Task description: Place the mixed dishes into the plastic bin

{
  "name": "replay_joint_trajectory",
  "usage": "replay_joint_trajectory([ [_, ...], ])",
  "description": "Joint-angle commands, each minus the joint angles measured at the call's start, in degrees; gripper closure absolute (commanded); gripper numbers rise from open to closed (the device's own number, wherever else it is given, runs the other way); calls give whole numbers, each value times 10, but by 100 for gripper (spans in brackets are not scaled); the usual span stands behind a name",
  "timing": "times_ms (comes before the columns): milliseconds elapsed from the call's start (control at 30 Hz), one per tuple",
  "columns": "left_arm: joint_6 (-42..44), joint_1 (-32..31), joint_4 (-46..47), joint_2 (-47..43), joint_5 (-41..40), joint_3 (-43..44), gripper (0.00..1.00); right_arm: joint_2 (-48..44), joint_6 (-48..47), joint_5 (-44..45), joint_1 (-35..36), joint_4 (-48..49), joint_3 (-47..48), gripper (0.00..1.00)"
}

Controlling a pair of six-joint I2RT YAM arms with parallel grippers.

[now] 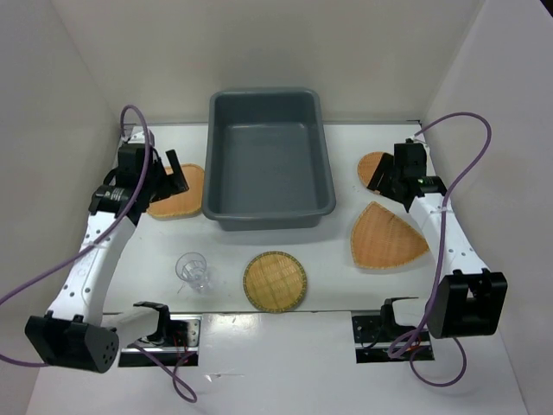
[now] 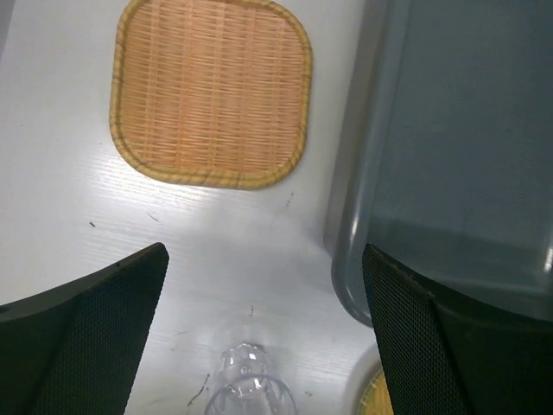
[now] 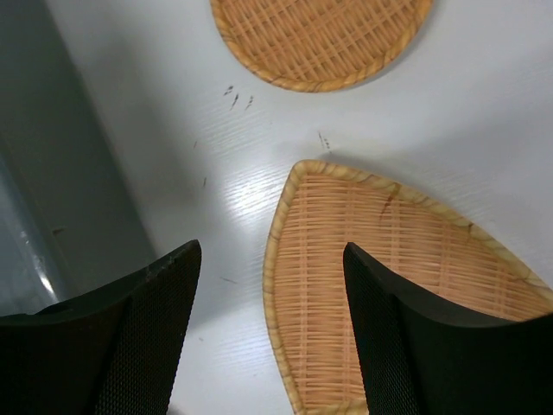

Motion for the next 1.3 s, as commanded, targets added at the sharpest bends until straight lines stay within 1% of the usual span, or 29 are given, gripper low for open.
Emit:
replay_joint_trajectory([
  [0,-13,0,-18,-44,50,-16,0,-17,-1,-31,-1,13,-8,28],
  [133,-41,0,-33,-74,93,-33,0,-47,4,-44,5,23,-33,28],
  [233,-85,0,-68,-105,100,-39,0,-62,4,-50,10,24,-38,28],
  [267,-92,0,-99,-105,105,-45,0,-69,4,-50,10,24,-38,28],
  [300,-92,0,-118,-105,105,-45,3,-69,4,-50,10,24,-38,27],
  [367,-97,0,-166,-105,105,-67,13,-74,4,-50,15,24,-38,27],
  [433,-97,0,-197,-105,105,-74,18,-80,4,-50,15,24,-38,27],
  [467,-103,0,-229,-105,105,-74,18,-80,4,-50,21,24,-38,27],
  [533,-103,0,-259,-105,92,-74,18,-86,4,-50,21,24,-43,27],
  [567,-103,0,-284,-110,76,-74,18,-86,4,-50,27,24,-43,27],
  [600,-108,-7,-294,-110,69,-81,18,-86,4,-44,27,24,-43,27],
  [633,-108,-14,-301,-110,68,-81,21,-86,4,-44,27,24,-48,27],
  [700,-116,-14,-301,-104,68,-81,23,-86,4,-38,33,24,-48,25],
  [767,-116,-19,-295,-96,75,-91,36,-91,4,-38,33,24,-48,24],
  [800,-116,-19,-295,-87,68,-97,51,-91,4,-38,33,18,-48,24],
  [833,-121,-29,-289,-72,61,-106,57,-91,4,-38,33,18,-48,24],
  [867,-126,-43,-284,-62,53,-106,60,-91,4,-33,33,18,-48,24],
  [900,-126,-50,-284,-53,35,-106,60,-91,4,-33,33,13,-43,24],
  [933,-126,-57,-278,-32,26,-106,54,-91,4,-33,33,13,-43,24],
  [967,-126,-64,-272,-20,19,-106,50,-91,4,-33,33,13,-43,24],
  [1000,-132,-70,-272,-9,19,-106,43,-91,4,-33,33,13,-43,24],
  [1033,-132,-77,-266,11,19,-106,43,-91,4,-27,33,13,-43,24],
  [1133,-132,-94,-266,28,13,-112,43,-102,4,-16,33,8,-43,24],
  [1167,-137,-94,-266,28,13,-112,42,-102,4,-16,33,8,-43,24],
  [1267,-142,-94,-266,35,2,-112,41,-108,4,-10,33,2,-43,24],
])
